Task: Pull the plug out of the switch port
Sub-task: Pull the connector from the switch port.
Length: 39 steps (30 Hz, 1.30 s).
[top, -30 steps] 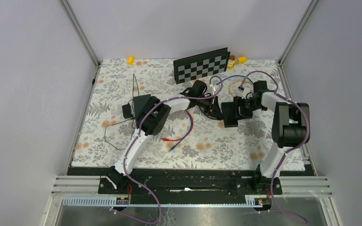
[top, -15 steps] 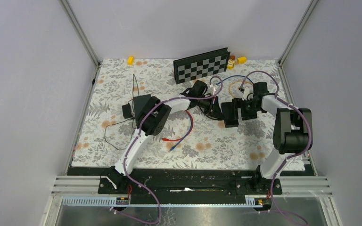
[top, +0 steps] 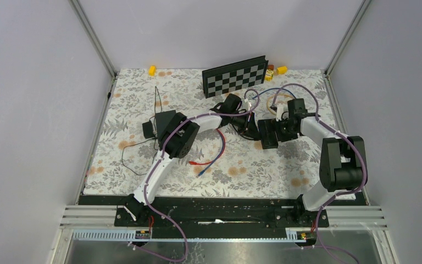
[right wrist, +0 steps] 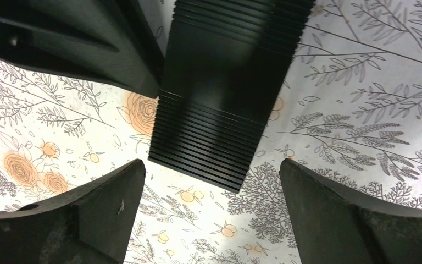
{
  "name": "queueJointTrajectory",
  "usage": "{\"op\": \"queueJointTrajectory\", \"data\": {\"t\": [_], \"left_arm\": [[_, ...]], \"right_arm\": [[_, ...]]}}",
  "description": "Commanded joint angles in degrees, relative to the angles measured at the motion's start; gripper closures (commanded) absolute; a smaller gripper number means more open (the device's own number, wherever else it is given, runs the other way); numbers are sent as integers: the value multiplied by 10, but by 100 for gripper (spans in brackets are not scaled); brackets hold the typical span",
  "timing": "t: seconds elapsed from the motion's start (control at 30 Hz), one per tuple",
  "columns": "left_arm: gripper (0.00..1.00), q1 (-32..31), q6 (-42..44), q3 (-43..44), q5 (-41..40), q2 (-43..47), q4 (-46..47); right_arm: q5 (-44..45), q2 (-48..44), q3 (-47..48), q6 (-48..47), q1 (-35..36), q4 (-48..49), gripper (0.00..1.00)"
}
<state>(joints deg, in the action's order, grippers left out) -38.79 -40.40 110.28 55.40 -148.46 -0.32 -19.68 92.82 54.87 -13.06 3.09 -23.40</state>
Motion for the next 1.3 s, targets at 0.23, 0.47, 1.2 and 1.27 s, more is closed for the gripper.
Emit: {"op": "queueJointTrajectory", "data": {"t": [0.23, 0.47, 1.2, 1.27], "left_arm": [[100, 4, 12, -5, -60, -35, -45], [100, 5, 9, -4, -59, -37, -43], [100, 6, -13, -17, -42, -40, -14], [100, 6, -14, -16, -38, -40, -14]], "right_arm": [[74, -2, -13, 31, 56, 49, 0], [102, 10, -12, 45, 70, 60, 2], [130, 23, -25, 47, 74, 86, 8], [133, 25, -24, 44, 73, 85, 9]]}}
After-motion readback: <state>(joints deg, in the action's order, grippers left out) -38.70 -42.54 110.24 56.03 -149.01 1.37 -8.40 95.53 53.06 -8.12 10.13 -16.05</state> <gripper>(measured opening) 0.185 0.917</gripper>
